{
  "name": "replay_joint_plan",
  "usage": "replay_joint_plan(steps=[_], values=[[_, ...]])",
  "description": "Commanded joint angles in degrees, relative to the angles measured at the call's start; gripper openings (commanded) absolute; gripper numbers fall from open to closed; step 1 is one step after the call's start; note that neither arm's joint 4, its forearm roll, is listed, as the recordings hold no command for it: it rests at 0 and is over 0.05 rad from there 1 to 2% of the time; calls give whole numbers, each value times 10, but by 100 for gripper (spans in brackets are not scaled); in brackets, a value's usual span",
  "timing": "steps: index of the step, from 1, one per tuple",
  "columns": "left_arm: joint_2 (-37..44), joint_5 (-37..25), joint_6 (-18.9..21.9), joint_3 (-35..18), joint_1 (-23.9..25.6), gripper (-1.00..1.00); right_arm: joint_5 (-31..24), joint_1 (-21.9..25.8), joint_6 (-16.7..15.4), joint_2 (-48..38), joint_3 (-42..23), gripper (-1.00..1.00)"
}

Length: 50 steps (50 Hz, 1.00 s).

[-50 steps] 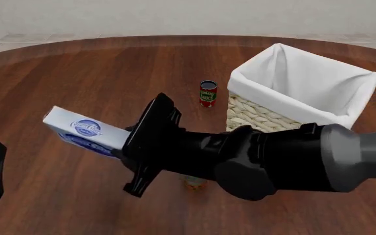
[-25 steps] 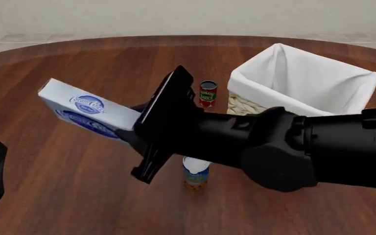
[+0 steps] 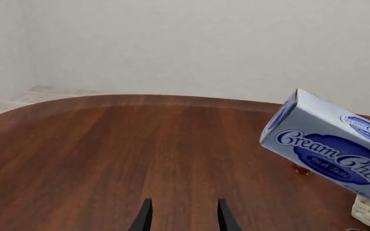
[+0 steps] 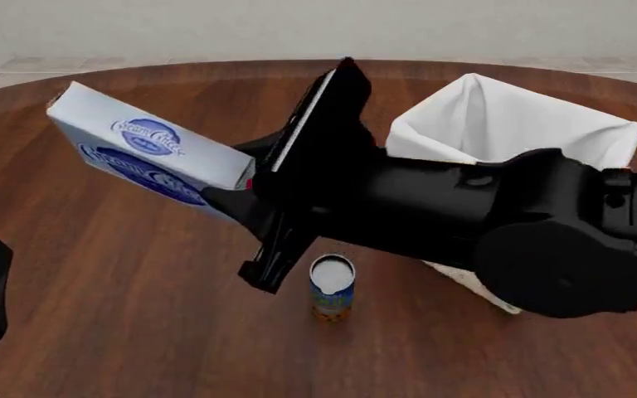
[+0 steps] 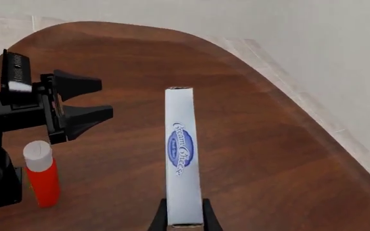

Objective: Pick up the cream cheese box, and put it in the basket.

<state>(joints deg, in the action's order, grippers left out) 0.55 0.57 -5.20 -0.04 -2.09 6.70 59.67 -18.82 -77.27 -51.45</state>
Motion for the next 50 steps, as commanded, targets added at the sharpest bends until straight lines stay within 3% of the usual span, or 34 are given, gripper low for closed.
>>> replay_joint_plan(steps=[1,23,50], values=[[-2,-2,1,0,1,100,-22,5,-3,34,-19,-100],[-3,-2,2,0,2,100,-55,1,-13,72,-43,-100],[8,9,6,0,5,100,-97,-62,-14,85,-82,-100]])
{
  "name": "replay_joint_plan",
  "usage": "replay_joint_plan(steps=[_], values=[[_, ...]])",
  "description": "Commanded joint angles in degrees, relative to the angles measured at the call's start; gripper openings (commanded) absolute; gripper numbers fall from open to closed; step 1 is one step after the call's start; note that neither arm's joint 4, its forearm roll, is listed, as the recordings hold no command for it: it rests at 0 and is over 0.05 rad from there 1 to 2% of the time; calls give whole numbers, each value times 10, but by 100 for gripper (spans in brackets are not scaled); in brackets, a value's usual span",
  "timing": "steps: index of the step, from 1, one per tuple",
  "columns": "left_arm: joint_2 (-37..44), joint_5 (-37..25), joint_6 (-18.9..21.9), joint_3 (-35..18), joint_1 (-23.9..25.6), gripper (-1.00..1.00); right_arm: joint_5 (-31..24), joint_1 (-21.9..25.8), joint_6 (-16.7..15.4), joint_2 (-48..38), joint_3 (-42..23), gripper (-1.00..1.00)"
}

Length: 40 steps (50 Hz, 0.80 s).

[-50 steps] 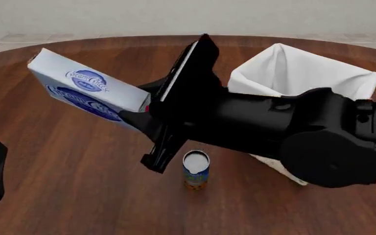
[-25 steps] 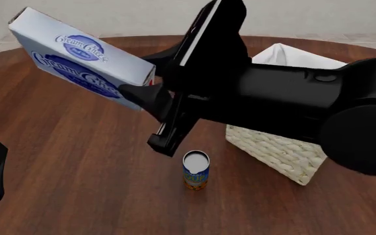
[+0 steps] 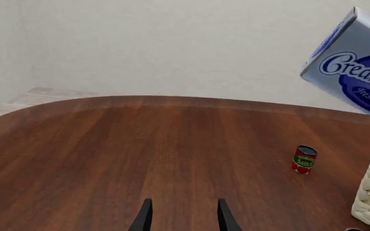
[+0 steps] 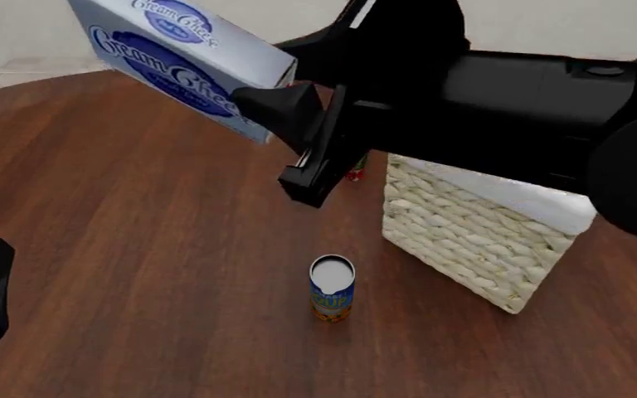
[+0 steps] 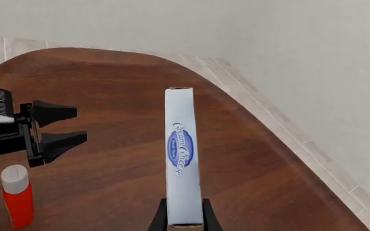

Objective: Pick up the cream cheese box, and put it in the basket.

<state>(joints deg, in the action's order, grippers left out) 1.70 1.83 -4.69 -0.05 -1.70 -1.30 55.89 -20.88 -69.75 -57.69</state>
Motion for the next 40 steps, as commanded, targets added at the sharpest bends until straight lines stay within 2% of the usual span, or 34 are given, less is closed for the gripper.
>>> replay_joint_plan(steps=[1,14,40], values=[[-6,-6,1,0,1,100,-19,-25,7,11,-21,-100],[-12,-13,-2,0,2,100,-50,-70,5,17,-47,-100],[-15,-16,-2,0,4,100,-74,-131,1,46,-49,-100]])
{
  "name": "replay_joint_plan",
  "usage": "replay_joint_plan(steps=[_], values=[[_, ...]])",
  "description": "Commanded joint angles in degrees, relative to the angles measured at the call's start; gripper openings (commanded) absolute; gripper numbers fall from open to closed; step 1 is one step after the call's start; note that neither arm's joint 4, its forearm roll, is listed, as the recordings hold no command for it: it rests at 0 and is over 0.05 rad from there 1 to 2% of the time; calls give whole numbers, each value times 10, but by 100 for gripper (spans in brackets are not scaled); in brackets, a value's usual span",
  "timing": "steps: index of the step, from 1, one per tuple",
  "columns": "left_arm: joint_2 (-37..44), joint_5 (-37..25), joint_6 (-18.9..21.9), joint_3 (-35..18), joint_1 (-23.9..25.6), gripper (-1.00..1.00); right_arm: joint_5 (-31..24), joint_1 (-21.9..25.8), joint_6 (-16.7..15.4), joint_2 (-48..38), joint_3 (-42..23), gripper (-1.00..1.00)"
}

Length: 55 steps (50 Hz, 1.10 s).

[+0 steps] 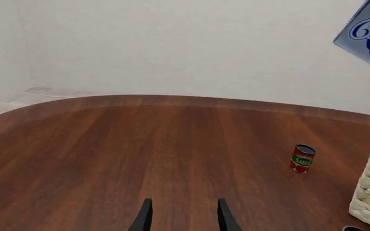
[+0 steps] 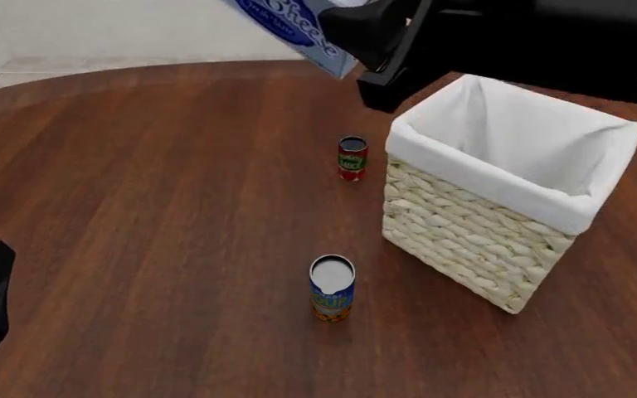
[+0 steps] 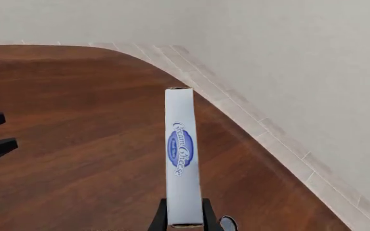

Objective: Pick up the cream cheese box, and put it in the basket.

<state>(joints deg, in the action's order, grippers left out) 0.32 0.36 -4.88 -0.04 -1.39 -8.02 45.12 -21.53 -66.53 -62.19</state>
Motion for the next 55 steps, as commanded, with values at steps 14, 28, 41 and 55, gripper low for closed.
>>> replay_joint_plan(steps=[14,28,41,55], values=[[17,15,0,0,3,100,-19,-60,7,37,3,-100],[30,28,0,0,3,100,-25,-96,11,55,12,-100],[30,28,-1,0,3,100,-40,-124,9,73,16,-100],[13,11,-3,0,2,100,-53,-159,2,82,19,-100]])
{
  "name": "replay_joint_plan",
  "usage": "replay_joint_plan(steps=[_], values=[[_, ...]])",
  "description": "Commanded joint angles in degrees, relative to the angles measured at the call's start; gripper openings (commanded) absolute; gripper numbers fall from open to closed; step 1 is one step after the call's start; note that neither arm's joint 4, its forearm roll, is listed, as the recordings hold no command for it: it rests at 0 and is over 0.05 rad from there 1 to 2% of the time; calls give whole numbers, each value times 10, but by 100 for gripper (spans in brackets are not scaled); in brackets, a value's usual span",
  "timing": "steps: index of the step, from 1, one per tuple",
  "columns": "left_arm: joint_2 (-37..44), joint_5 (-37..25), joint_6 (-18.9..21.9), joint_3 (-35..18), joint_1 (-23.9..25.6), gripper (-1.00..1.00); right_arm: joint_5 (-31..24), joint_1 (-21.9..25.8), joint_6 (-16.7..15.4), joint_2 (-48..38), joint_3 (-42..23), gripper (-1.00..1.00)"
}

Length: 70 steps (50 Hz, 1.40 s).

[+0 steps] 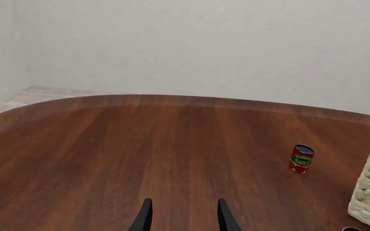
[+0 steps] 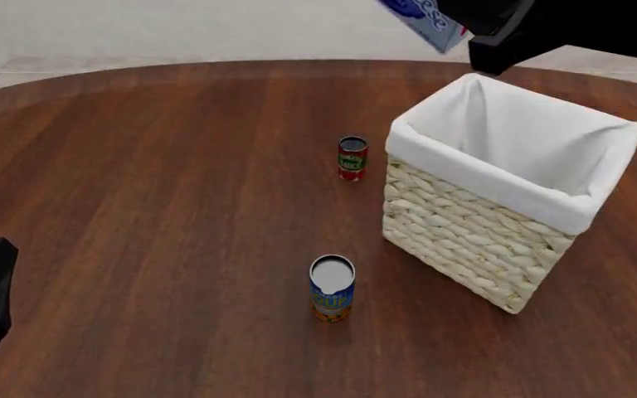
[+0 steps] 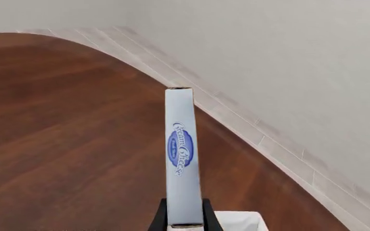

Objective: Pick up the cream cheese box, and put it in the basket.

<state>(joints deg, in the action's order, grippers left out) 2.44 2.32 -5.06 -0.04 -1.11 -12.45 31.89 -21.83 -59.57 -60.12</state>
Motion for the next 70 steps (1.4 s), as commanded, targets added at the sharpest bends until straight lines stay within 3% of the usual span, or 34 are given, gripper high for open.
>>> replay_joint_plan(steps=[1,40,51,70], values=[[-10,-10,-1,0,-1,100,-9,-31,5,14,1,-100],[0,-1,-1,0,0,100,-19,-125,9,36,35,-100],[-1,-1,-1,0,-2,100,-17,-168,2,9,36,-100],[-13,-14,-4,0,-1,100,-43,-197,-14,8,41,-100]])
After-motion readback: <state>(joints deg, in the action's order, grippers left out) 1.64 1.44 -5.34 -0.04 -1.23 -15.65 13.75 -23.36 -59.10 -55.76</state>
